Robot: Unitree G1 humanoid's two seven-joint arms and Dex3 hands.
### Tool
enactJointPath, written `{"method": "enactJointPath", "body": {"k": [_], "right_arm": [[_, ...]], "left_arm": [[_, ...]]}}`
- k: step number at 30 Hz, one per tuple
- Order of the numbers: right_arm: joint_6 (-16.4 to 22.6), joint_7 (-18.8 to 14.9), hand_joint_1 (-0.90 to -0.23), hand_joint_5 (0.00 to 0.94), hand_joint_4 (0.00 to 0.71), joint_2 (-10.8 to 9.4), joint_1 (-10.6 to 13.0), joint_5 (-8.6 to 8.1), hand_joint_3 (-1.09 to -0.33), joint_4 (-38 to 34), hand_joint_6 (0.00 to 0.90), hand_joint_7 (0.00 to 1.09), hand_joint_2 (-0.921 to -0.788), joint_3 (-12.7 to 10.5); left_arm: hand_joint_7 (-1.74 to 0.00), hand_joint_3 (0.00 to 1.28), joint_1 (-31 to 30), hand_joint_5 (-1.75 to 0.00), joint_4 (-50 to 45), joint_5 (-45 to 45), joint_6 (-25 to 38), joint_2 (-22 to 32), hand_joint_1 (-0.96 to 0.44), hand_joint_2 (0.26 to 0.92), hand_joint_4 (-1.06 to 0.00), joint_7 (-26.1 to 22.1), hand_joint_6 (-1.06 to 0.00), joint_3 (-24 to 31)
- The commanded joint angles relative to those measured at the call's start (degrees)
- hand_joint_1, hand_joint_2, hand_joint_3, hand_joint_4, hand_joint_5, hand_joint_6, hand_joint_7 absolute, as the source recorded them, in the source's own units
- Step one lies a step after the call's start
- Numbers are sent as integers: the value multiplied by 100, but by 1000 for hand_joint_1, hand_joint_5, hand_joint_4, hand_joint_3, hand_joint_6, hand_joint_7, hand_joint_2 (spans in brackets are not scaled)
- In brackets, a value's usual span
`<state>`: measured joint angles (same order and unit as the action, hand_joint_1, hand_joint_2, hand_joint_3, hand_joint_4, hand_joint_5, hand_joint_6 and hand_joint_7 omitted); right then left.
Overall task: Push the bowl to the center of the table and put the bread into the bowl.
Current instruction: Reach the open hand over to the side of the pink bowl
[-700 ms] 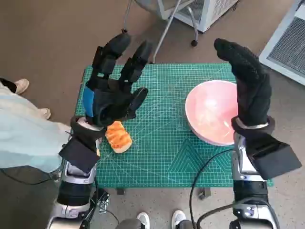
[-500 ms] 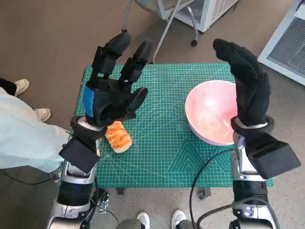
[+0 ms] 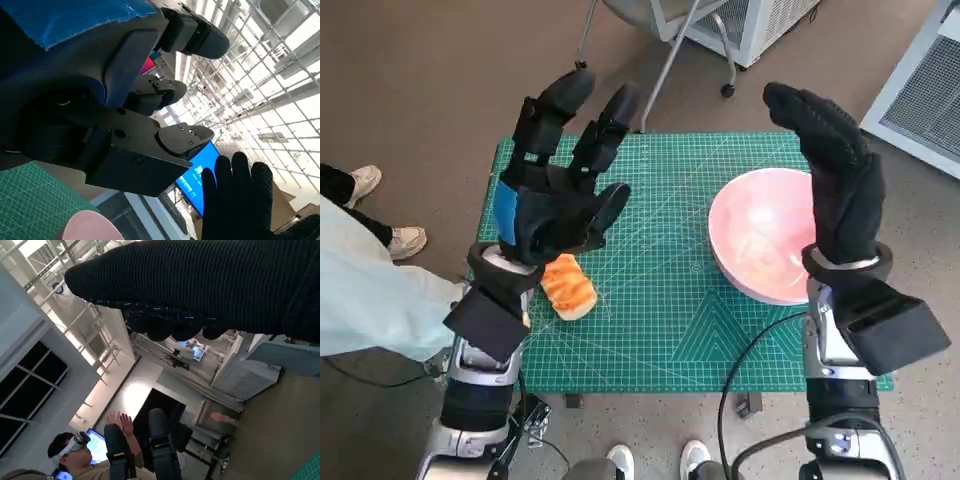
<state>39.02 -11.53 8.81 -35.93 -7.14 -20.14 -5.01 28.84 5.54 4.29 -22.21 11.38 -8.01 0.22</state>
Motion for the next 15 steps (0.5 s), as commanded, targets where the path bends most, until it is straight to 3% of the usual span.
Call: {"method": "enactJointPath", "body": {"k": [1,8,15], "right_arm": [[-15,-54,-593,1,337,38,129,-47,-676,-74,28,743,-921,-56],[250,-44,-594,3,342,354,118,-5,-678,-462,37,730,-921,-357],[732,330,-595,3,342,731,4,141,-697,-1504,44,709,-921,-841]], "left_arm": [[-769,641,-64,-2,27,19,-54,4,17,762,-286,10,1,-16],[-771,644,-68,-2,37,7,-67,25,16,760,-286,4,1,6],[-778,642,-100,-3,51,24,-111,46,-2,760,-288,35,1,43]]}}
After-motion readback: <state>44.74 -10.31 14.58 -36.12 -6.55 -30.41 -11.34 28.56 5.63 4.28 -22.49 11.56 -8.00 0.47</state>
